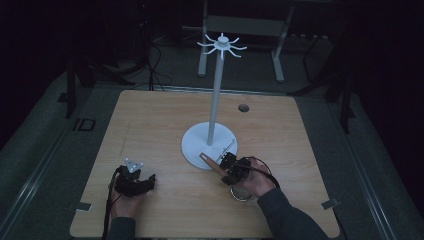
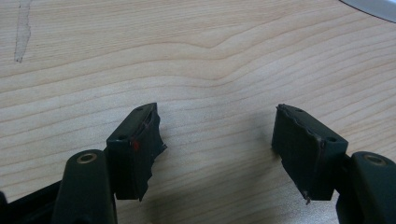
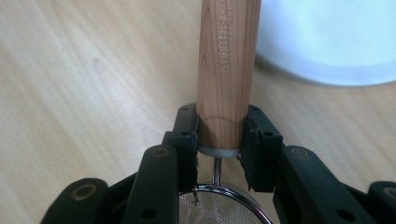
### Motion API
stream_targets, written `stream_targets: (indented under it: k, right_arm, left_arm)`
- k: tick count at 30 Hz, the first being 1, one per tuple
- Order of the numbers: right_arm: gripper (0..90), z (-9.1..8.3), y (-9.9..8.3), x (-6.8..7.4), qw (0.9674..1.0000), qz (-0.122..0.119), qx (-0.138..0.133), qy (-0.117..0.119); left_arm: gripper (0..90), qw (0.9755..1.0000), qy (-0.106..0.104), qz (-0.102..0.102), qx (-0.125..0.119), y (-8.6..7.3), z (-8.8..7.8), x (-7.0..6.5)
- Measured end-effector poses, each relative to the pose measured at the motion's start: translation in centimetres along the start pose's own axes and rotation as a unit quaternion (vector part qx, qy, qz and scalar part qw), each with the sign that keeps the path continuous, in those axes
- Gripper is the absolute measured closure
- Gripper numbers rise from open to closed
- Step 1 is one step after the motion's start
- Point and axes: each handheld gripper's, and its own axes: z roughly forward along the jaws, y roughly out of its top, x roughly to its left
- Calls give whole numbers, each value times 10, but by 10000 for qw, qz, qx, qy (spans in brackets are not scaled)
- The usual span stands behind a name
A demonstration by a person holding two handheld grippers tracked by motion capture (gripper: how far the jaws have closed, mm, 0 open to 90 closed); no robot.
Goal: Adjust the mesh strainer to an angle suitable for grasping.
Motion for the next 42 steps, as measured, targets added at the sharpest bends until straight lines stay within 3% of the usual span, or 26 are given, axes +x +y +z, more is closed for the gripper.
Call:
stream_targets:
  k: [6, 11, 15, 16, 17, 21, 26, 27, 36, 42]
  right_arm:
    - [695, -12, 0, -11, 9987, 255, -421, -120]
    - [695, -26, -2, -21, 9943, 494, -884, -322]
    - [696, -33, -3, -27, 9913, 613, -1080, -434]
    - [696, -38, -5, -32, 9882, 722, -1264, -478]
    - [696, -38, -5, -32, 9882, 722, -1264, -478]
    - [696, -49, -8, -41, 9801, 1050, -1592, -546]
    - [696, -55, -10, -44, 9754, 1151, -1770, -638]
    - [696, -60, -11, -47, 9714, 1231, -1905, -705]
    - [696, -73, -15, -53, 9571, 1301, -2461, -801]
    - [695, -82, -17, -52, 9444, 1265, -2915, -841]
  left_arm:
    - [332, 10000, 27, 5, -46, 0, -2, 0]
    - [333, 10000, 44, -10, -35, 0, -1, 1]
    - [332, 10000, 33, -10, -27, 0, -1, 0]
    - [332, 10000, 37, -33, -42, 0, -1, 0]
    - [332, 10000, 37, -33, -42, 0, -1, 0]
    - [332, 10000, 48, -19, -37, 0, -1, 0]
    - [332, 10000, 62, -4, -42, 0, -1, 1]
    - [332, 10000, 63, -11, -44, 0, -1, 1]
    - [332, 10000, 68, -14, -45, 0, -1, 1]
    - [332, 10000, 60, -9, -30, 0, -1, 0]
